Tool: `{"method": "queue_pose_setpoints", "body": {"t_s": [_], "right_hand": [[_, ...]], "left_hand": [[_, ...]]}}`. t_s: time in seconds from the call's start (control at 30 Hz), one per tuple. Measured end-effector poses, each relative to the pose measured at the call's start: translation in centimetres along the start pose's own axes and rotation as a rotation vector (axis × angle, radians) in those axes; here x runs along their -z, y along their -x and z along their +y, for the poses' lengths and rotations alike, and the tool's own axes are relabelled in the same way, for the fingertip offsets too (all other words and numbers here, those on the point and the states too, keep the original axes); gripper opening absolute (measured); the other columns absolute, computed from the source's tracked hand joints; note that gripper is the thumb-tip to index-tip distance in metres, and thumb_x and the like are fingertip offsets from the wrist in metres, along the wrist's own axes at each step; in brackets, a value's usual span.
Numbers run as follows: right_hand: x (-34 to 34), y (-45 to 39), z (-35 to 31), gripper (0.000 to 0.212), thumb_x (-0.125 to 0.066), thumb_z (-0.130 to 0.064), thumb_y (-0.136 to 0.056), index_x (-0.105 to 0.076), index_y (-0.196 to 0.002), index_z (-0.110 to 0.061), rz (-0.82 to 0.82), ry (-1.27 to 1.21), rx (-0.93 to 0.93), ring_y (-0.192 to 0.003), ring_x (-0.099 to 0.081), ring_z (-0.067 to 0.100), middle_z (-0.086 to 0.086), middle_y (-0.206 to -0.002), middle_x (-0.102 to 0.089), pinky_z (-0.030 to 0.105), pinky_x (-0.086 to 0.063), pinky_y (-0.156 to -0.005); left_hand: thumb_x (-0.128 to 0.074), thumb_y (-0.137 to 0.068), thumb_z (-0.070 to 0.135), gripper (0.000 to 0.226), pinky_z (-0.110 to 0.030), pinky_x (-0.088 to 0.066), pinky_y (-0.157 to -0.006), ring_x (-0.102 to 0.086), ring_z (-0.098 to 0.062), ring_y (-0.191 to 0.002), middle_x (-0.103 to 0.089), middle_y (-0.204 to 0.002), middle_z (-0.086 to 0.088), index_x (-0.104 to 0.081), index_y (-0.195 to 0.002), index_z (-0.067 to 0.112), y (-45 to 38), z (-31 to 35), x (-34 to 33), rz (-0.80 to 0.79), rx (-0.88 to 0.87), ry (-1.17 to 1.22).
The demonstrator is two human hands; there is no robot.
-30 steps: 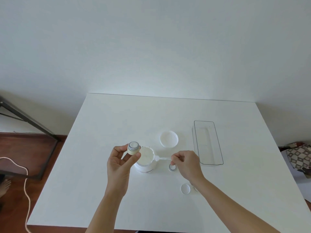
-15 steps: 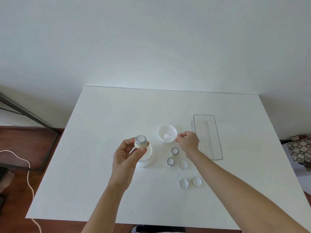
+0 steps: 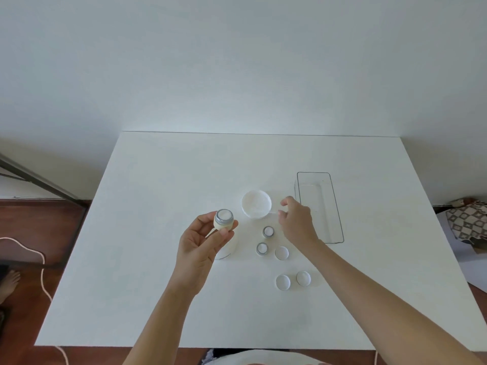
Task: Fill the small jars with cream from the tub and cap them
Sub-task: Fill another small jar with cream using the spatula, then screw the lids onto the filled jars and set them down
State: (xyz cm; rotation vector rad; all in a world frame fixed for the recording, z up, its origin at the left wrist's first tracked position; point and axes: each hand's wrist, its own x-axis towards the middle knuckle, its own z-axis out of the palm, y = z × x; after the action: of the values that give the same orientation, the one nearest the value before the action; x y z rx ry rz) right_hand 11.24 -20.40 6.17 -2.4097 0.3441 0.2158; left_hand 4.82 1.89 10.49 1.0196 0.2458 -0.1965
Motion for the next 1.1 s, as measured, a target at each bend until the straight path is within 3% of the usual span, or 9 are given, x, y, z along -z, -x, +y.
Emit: {"method": "queue_pose_setpoints", "body": {"t_s": [0.1,0.17,0.27,0.4,0.5,0.63,0.77,0.93,1.1], "right_hand": [[0.3,3.2,1.4,0.013,-0.044,-0.001,-0.086,-0.055,-0.093,-0.004,-0.124,0.274,0.039,-0.083,-0.057,0.030,0.012,-0.087,-0.061,0.033,-0.046,-0.065],[-0.7,5.0,2.1,0.011,-0.050,-0.010,-0.087,-0.042,-0.078,-0.010,-0.246,0.418,0.036,-0.089,-0.053,0.027,0.008,-0.090,-0.051,0.029,-0.037,-0.064],[-2.5,5.8,2.5,0.016,-0.059,-0.023,-0.090,-0.047,-0.097,-0.014,-0.302,0.511,0.043,-0.104,-0.051,0.025,0.008,-0.109,-0.048,0.028,-0.042,-0.074],[-3.4,5.7,2.8,0.020,-0.052,-0.008,-0.091,-0.049,-0.111,-0.009,-0.247,0.608,0.090,-0.105,-0.052,0.024,0.009,-0.118,-0.047,0.028,-0.046,-0.079],[-2.1,5.9,2.4,0.024,-0.046,-0.008,-0.093,-0.056,-0.114,-0.011,-0.199,0.342,0.110,-0.091,-0.055,0.024,0.006,-0.093,-0.047,0.025,-0.041,-0.071],[3.0,6.9,0.0,0.018,-0.063,-0.022,-0.088,-0.070,-0.103,-0.029,-0.073,-0.414,-0.017,-0.072,-0.059,0.010,0.000,-0.077,-0.065,0.014,-0.045,-0.070],[7.9,7.8,-2.9,0.018,-0.075,-0.019,-0.081,-0.065,-0.091,-0.009,-0.109,-1.015,-0.102,-0.076,-0.067,0.020,0.007,-0.075,-0.071,0.030,-0.057,-0.084],[10.6,9.0,-5.1,0.026,-0.079,-0.020,-0.074,-0.056,-0.066,-0.011,-0.173,-1.017,-0.044,-0.078,-0.062,0.016,0.010,-0.075,-0.064,0.032,-0.052,-0.081],[11.4,9.5,-5.2,0.028,-0.080,-0.015,-0.074,-0.056,-0.059,-0.017,-0.203,-0.856,0.054,-0.081,-0.069,0.008,0.005,-0.091,-0.076,0.008,-0.045,-0.064]], "left_hand": [[-0.067,-0.081,0.001,0.029,-0.030,-0.058,-0.086,-0.072,-0.032,-0.108,-0.074,-0.111,-0.012,-0.065,-0.109,0.009,0.0,-0.1,-0.5,-0.021,0.010,0.033],[-0.067,-0.081,0.001,0.027,-0.030,-0.058,-0.086,-0.072,-0.031,-0.107,-0.074,-0.110,-0.011,-0.065,-0.107,0.010,0.1,-0.3,-1.0,-0.037,0.025,0.037],[-0.066,-0.081,0.000,0.027,-0.030,-0.058,-0.085,-0.072,-0.032,-0.107,-0.073,-0.111,-0.013,-0.065,-0.107,0.009,0.3,-0.5,-1.9,-0.065,0.052,0.041],[-0.064,-0.082,-0.001,0.026,-0.030,-0.058,-0.085,-0.072,-0.033,-0.107,-0.072,-0.112,-0.013,-0.067,-0.106,0.009,0.6,-0.4,-2.8,-0.113,0.070,0.040],[-0.063,-0.083,0.000,0.027,-0.030,-0.057,-0.086,-0.072,-0.032,-0.108,-0.071,-0.116,-0.014,-0.069,-0.107,0.011,0.8,-0.3,-3.3,-0.148,0.092,0.034],[-0.071,-0.084,0.004,0.024,-0.030,-0.056,-0.089,-0.071,-0.030,-0.108,-0.072,-0.117,-0.010,-0.073,-0.105,0.016,1.3,-0.3,-4.0,-0.234,0.082,-0.017],[-0.080,-0.075,0.016,0.036,-0.041,-0.055,-0.096,-0.070,-0.031,-0.106,-0.073,-0.113,-0.007,-0.069,-0.109,0.014,1.6,-0.5,-5.0,-0.249,0.055,-0.118],[-0.083,-0.074,0.016,0.044,-0.045,-0.049,-0.096,-0.070,-0.031,-0.103,-0.071,-0.116,-0.015,-0.064,-0.114,0.009,1.8,-0.9,-6.5,-0.197,0.025,-0.223],[-0.081,-0.076,0.011,0.043,-0.033,-0.054,-0.089,-0.073,-0.029,-0.101,-0.074,-0.115,-0.016,-0.063,-0.114,0.006,1.8,-1.0,-7.3,-0.180,0.001,-0.257]]}}
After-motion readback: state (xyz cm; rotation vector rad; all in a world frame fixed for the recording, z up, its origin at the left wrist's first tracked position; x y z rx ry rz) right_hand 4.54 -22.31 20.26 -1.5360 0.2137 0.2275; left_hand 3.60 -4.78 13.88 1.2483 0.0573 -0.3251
